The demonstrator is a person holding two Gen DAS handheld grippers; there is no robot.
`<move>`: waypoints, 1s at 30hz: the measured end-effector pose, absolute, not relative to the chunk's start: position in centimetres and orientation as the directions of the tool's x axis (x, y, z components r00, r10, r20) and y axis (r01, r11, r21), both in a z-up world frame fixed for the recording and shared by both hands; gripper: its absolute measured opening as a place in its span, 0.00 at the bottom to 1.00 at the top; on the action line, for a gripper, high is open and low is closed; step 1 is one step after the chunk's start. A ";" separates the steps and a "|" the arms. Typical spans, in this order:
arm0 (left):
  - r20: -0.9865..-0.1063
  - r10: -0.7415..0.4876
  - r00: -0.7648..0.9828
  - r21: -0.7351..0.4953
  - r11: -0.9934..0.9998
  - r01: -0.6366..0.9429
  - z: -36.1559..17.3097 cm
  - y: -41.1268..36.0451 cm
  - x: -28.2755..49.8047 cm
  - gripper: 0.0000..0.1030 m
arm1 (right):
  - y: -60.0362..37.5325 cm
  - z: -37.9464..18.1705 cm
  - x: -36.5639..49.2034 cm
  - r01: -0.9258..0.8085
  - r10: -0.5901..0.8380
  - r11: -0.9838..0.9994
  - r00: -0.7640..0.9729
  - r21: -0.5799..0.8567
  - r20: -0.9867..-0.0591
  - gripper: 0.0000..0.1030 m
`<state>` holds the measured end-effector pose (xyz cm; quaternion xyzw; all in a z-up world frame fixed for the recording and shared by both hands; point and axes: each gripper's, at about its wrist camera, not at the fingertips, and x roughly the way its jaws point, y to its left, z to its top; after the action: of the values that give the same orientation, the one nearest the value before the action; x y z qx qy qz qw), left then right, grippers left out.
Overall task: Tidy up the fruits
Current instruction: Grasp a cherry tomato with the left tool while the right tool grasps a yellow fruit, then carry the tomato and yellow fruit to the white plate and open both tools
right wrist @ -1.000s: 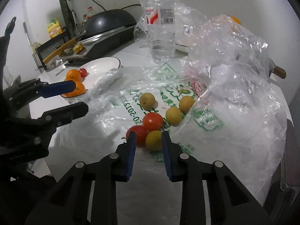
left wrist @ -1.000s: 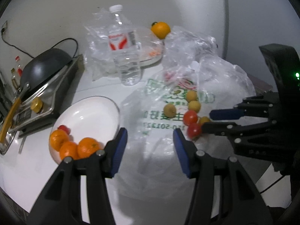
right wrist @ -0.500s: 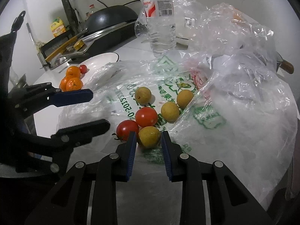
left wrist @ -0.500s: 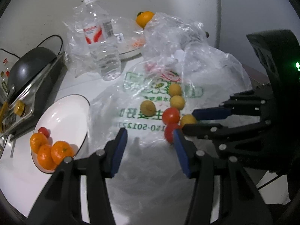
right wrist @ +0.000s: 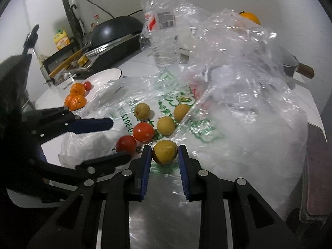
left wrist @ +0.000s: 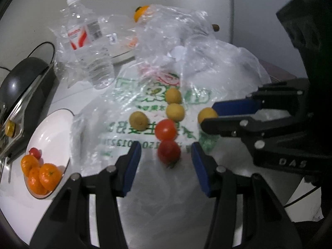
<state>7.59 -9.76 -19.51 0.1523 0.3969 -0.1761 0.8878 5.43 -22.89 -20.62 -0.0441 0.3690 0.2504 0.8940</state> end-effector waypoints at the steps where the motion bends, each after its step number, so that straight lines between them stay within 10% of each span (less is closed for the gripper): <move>1: -0.762 -0.191 0.618 0.132 0.890 0.437 -19.7 -9.9 7.6 0.46 | -23.0 -20.6 5.4 -0.479 0.416 0.871 0.603 0.108 -0.681 0.27; 8: -0.795 -0.184 0.579 0.108 0.895 0.433 -21.0 -10.2 8.3 0.26 | -23.6 -20.7 5.0 -0.474 0.421 0.872 0.604 0.120 -0.677 0.27; 30: -0.737 -0.226 0.637 0.102 0.895 0.435 -17.9 -8.9 6.0 0.26 | -22.6 -19.3 3.2 -0.472 0.410 0.877 0.633 0.093 -0.657 0.27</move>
<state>6.01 -8.90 -17.91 0.1364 0.3840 -0.1847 0.8943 3.17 -22.56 -19.34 -0.0438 0.3521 0.2442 0.9025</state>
